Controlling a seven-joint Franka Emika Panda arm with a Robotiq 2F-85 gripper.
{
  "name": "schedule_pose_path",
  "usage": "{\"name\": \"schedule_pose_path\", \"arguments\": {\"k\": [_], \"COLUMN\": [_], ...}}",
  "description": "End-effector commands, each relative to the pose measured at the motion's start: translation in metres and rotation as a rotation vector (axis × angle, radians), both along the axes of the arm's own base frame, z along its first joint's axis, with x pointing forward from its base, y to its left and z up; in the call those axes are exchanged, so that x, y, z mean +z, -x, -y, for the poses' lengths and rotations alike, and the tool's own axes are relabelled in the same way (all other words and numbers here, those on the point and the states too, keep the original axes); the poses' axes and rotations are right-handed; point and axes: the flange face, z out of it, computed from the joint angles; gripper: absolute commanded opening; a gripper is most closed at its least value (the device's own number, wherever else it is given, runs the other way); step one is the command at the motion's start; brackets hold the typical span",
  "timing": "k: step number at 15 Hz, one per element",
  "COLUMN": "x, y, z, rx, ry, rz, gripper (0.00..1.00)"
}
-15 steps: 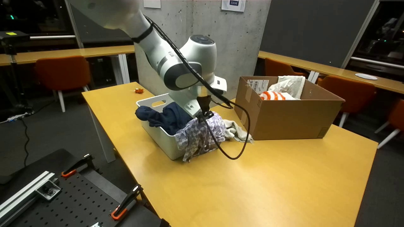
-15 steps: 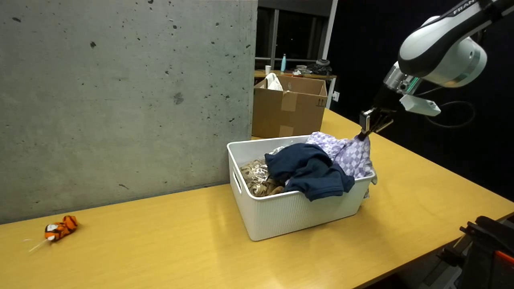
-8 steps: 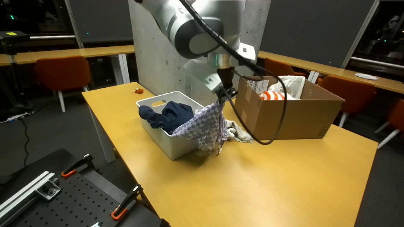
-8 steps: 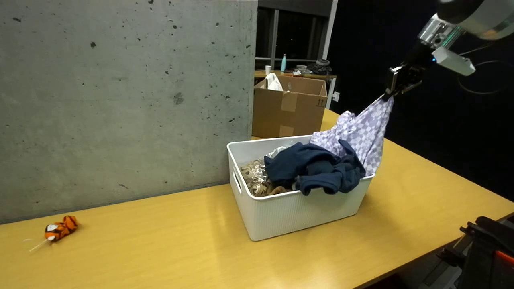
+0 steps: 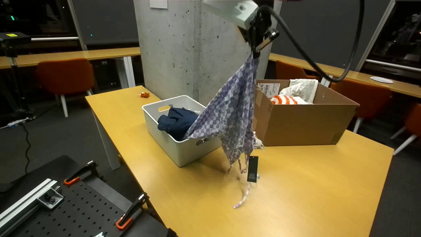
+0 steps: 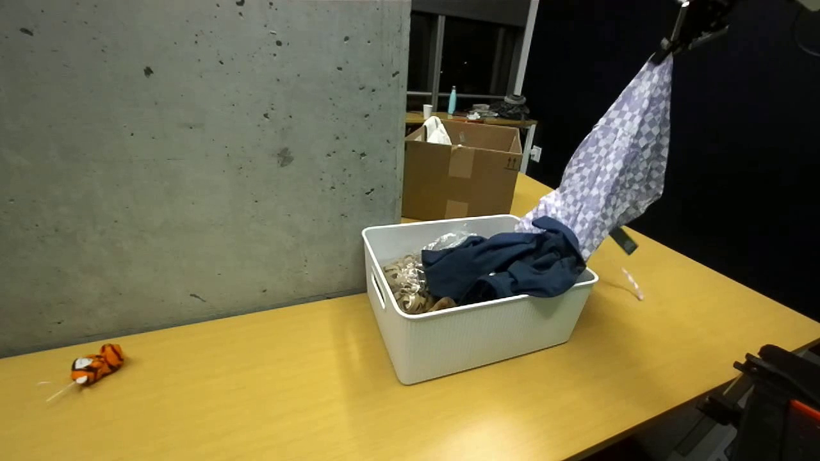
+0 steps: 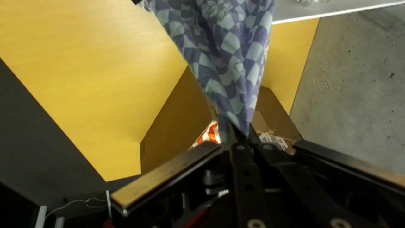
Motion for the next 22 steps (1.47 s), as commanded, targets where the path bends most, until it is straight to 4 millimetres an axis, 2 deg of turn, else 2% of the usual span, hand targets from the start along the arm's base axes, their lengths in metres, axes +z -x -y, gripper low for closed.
{"name": "schedule_pose_path", "arguments": {"k": [1, 4, 7, 9, 13, 15, 17, 18, 20, 22], "x": [0.059, 0.096, 0.118, 0.125, 0.116, 0.105, 0.083, 0.073, 0.045, 0.020], "y": [0.007, 0.023, 0.054, 0.074, 0.113, 0.125, 0.122, 0.117, 0.093, 0.072], "z": [0.008, 0.028, 0.065, 0.091, 0.148, 0.168, 0.174, 0.171, 0.148, 0.115], "rx": [-0.029, -0.084, -0.172, -0.229, -0.348, -0.388, -0.399, -0.393, -0.356, -0.300], "ry": [0.014, 0.022, 0.004, -0.019, -0.056, -0.074, -0.084, -0.089, -0.083, -0.074], "rz": [0.064, 0.137, 0.202, 0.235, 0.267, 0.268, 0.247, 0.233, 0.191, 0.162], "gripper": [0.00, 0.00, 0.00, 0.00, 0.00, 0.00, 0.00, 0.00, 0.00, 0.00]}}
